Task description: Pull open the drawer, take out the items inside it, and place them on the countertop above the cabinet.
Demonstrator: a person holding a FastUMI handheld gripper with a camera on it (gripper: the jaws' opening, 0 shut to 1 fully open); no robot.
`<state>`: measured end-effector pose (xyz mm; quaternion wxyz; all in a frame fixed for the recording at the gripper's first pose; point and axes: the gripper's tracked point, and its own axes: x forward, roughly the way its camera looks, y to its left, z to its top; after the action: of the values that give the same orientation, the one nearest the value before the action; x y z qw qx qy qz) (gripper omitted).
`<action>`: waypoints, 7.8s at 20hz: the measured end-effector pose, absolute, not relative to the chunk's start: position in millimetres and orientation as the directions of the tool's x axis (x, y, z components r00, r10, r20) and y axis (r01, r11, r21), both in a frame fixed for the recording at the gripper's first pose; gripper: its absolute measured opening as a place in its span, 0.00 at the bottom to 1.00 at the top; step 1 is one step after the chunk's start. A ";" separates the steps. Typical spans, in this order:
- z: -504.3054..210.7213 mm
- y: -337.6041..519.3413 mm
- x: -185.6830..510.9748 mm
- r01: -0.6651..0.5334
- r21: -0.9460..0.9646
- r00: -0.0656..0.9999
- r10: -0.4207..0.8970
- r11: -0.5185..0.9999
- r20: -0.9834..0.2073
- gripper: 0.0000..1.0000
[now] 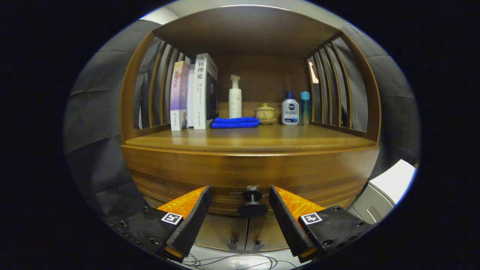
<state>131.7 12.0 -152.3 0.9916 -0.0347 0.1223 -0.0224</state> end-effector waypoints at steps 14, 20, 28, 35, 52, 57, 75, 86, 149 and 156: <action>-168.0 -1.9 134.7 0.058 -0.092 0.955 -0.083 0.994 -0.284 0.38; -167.0 -0.8 115.5 0.050 -0.081 0.955 -0.072 0.995 -0.286 0.33; -170.1 2.4 85.6 0.031 -0.103 0.959 -0.058 0.994 -0.276 0.33; -171.8 5.8 63.2 0.024 -0.098 0.960 -0.051 0.995 -0.275 0.33; -175.8 8.5 22.5 -0.007 -0.130 0.970 -0.025 0.991 -0.241 0.33; -177.1 11.1 16.4 -0.001 -0.121 0.972 -0.028 0.993 -0.235 0.33; -100.0 13.9 15.2 0.004 -0.139 1.000 -0.004 0.990 0.000 0.98; -11.9 14.5 41.1 -0.047 -0.103 0.998 0.050 0.994 0.028 1.00; -113.3 6.5 123.6 -0.159 0.143 0.782 0.214 0.977 -0.585 0.14; -94.2 4.3 114.4 -0.166 0.171 0.816 0.233 0.971 -0.529 0.14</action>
<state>114.4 4.3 -94.2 0.9510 0.0587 0.2848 0.1047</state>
